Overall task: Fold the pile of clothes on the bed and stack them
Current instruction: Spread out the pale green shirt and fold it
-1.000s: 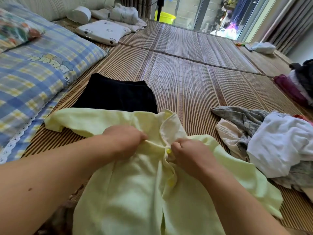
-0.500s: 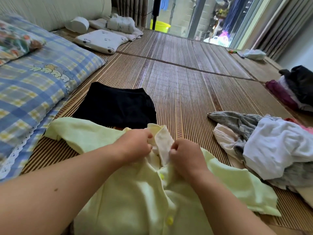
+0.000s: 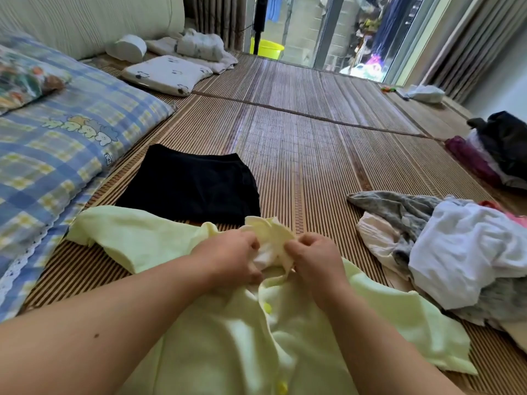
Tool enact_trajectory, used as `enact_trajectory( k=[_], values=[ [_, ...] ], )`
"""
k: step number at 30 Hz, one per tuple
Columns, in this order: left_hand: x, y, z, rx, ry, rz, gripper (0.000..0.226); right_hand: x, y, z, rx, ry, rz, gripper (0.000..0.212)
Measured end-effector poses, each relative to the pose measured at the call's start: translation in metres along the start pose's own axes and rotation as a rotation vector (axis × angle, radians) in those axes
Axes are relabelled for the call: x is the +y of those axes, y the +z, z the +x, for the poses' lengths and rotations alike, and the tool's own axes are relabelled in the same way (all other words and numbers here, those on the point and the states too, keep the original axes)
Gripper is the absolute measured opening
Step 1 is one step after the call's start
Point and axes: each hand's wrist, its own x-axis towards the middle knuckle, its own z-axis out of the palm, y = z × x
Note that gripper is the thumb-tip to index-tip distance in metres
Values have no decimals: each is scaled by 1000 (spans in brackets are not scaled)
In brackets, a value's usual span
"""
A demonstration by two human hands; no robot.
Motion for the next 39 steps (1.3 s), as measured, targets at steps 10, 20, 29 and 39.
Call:
enact_trajectory(
  k=[10,20,29,39],
  values=[
    [6,-11,5,46,-267,-339,100,-21,-42,-20,-283,162,514,31],
    [6,-20,0,21,-348,-743,54,-34,-50,-40,-243,-106,77,7],
    [-12,-64,-20,-451,-53,-1529,29,-36,-78,-21,-121,347,908,16],
    [-21,-63,-16,-286,-71,-1957,35,-23,-93,-11,-145,325,1077,27]
  ],
)
